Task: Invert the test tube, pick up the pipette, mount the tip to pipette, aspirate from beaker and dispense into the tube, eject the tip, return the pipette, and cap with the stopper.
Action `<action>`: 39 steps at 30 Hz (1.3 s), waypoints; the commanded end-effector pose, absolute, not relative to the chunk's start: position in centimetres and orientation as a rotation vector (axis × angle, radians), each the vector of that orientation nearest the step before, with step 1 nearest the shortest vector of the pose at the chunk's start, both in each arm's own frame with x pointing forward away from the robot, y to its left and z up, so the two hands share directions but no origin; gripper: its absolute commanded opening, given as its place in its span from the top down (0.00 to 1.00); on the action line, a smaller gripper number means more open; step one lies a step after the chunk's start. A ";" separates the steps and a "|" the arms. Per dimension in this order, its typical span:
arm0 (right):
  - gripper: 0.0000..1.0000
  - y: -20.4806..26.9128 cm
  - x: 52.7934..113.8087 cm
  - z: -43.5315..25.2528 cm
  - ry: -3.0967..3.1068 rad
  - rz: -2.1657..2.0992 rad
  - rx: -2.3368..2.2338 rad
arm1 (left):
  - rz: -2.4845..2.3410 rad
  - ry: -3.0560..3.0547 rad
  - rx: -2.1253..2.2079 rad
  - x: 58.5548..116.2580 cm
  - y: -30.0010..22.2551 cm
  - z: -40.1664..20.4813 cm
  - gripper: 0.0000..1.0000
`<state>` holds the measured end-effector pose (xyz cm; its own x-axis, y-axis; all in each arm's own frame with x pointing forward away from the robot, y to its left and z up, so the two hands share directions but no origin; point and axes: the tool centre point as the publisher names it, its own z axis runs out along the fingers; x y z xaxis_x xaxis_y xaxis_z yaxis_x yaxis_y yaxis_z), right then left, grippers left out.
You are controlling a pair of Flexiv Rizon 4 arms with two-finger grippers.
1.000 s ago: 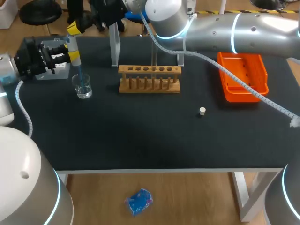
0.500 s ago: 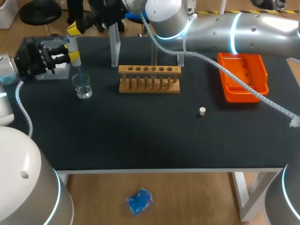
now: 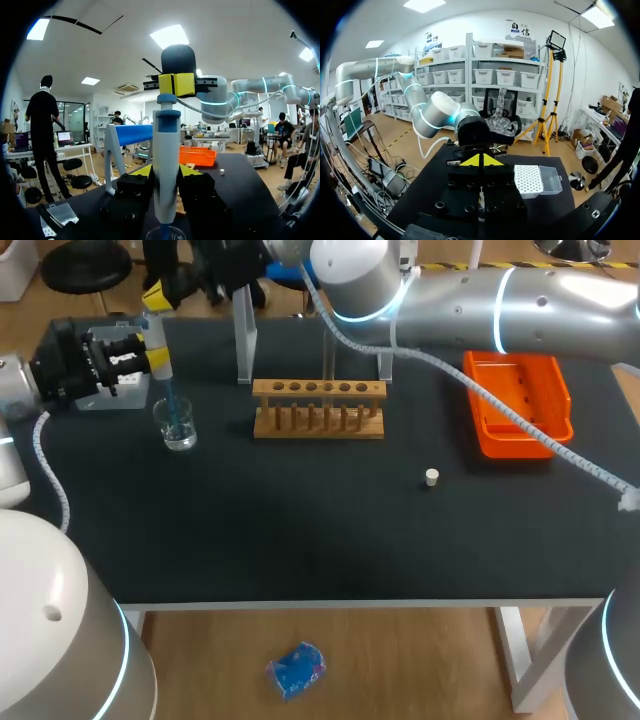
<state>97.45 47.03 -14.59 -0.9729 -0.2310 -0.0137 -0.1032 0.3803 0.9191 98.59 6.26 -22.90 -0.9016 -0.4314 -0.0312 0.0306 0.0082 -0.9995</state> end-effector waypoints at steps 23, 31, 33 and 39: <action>1.00 46.8 97.6 -13.0 -2.528 -1.676 0.342 | -1.961 1.964 -0.413 98.6 6.3 -22.6 1.00; 0.59 45.7 97.6 -11.2 -2.546 -1.695 0.361 | -1.961 1.964 -0.413 98.6 6.3 -22.6 1.00; 0.51 45.2 97.4 -10.8 -2.555 -1.691 0.369 | -1.961 1.964 -0.413 98.6 6.3 -22.6 1.00; 0.00 42.9 95.7 -10.2 -2.576 -1.662 0.364 | -1.961 1.964 -0.413 98.6 6.3 -22.6 1.00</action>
